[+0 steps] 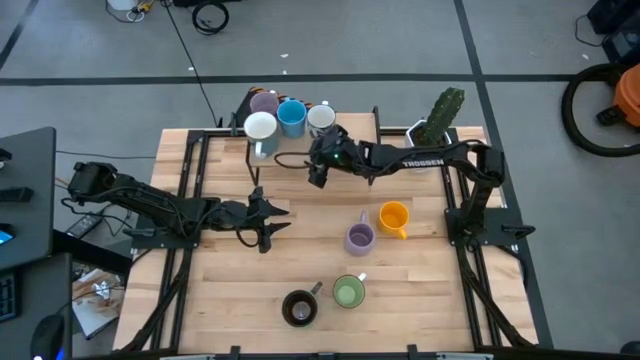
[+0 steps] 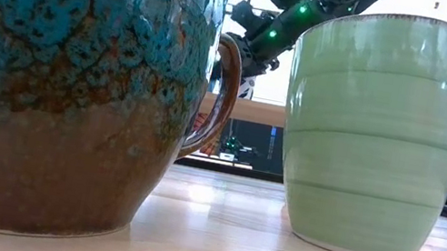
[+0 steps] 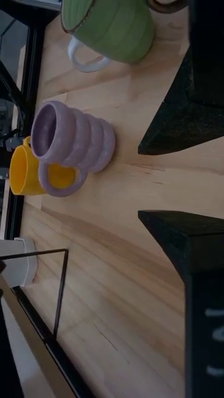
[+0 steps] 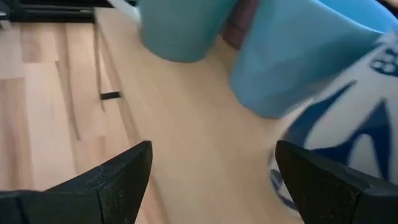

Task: Place coffee mugs
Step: Put the patterned blue mug on the shelf, then adjust the blue mug

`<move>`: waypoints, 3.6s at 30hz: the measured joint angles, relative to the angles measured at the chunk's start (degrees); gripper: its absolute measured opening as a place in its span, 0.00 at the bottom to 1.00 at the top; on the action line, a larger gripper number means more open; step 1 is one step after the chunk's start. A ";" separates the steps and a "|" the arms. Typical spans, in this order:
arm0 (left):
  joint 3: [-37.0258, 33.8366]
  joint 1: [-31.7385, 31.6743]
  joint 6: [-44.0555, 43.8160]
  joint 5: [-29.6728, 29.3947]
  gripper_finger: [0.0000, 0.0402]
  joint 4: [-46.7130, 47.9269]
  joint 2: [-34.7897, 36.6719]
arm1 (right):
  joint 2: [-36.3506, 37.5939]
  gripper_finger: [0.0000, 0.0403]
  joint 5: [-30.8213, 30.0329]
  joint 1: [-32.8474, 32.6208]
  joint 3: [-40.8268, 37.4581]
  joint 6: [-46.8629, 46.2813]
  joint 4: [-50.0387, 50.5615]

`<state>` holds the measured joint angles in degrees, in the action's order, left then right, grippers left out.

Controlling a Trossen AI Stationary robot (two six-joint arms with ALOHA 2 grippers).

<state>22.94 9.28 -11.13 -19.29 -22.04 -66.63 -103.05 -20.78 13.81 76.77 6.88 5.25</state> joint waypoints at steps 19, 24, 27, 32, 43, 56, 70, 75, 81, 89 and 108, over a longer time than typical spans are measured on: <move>0.00 0.00 -0.07 0.00 0.40 -0.11 0.00 | 0.00 0.86 3.62 4.38 0.00 3.15 1.89; 0.00 0.00 -0.06 0.00 0.40 -0.11 0.00 | 0.00 0.86 4.04 5.30 0.00 3.38 1.93; 0.00 0.00 -0.07 0.00 0.40 -0.11 0.00 | 0.00 0.86 5.21 5.81 0.00 3.36 2.01; 0.00 0.00 -0.07 0.00 0.40 -0.11 0.00 | 0.00 0.86 5.02 5.08 -0.02 2.94 1.62; 0.00 0.00 1.04 3.65 0.40 1.77 0.00 | 0.07 0.86 -3.29 -3.71 -0.02 7.32 -6.44; 0.02 0.02 4.15 4.12 0.40 5.64 7.52 | 0.07 0.86 2.87 -3.29 9.04 9.88 -3.32; 0.02 0.02 4.32 4.11 0.40 11.12 12.79 | -8.87 0.86 0.33 -5.34 15.27 11.43 1.29; 0.02 0.02 4.04 4.09 0.40 12.22 12.79 | -11.96 0.86 -0.99 -4.89 23.05 12.12 9.69; 0.02 0.02 3.88 4.09 0.40 12.26 12.79 | -15.65 0.86 1.28 -3.45 31.90 13.12 20.23; 0.02 0.02 2.90 4.04 0.40 12.26 12.79 | -17.95 0.86 3.24 -1.39 33.40 13.12 22.05; 0.02 0.02 2.75 3.87 0.40 12.24 12.79 | -17.81 0.86 4.69 2.10 33.48 12.70 20.42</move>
<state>22.96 9.30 -8.38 -15.42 -9.80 -53.84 -120.86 -16.09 15.92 110.26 19.58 25.67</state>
